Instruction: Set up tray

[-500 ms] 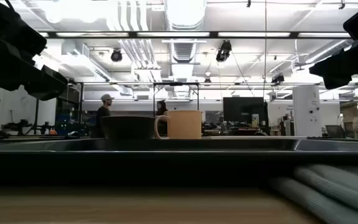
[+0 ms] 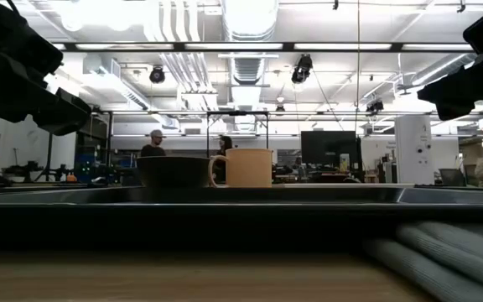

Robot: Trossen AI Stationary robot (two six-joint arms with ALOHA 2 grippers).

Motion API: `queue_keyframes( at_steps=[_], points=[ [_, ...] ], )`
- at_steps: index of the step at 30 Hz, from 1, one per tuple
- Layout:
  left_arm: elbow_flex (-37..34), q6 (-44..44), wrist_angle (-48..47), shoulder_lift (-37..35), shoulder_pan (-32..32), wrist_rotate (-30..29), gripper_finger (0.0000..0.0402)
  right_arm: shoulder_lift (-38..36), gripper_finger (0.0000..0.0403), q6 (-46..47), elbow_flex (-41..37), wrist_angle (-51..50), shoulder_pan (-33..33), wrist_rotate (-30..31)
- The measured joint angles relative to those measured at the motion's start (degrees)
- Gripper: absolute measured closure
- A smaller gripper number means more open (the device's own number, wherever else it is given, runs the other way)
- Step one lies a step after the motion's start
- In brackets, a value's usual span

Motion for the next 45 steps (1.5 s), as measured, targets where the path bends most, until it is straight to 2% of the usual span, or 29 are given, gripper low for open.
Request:
queue_keyframes(
  at_steps=[15, 26, 39, 45],
  points=[
    [0.0, 0.0, 0.0, 0.0, 0.0, 0.0, 0.0244, 0.0, 0.0321, 0.0, 0.0, 0.0, 0.0, 0.0],
    [0.0, 0.0, 0.0, 0.0, 0.0, 0.0, 0.0244, 0.0, 0.0335, 0.0, 0.0, 0.0, 0.0, 0.0],
    [0.0, 0.0, 0.0, 0.0, 0.0, 0.0, 0.0244, 0.0, 0.0321, 0.0, 0.0, 0.0, 0.0, 0.0],
    [0.0, 0.0, 0.0, 0.0, 0.0, 0.0, 0.0244, 0.0, 0.0327, 0.0, 0.0, 0.0, 0.0, 0.0]
  ],
)
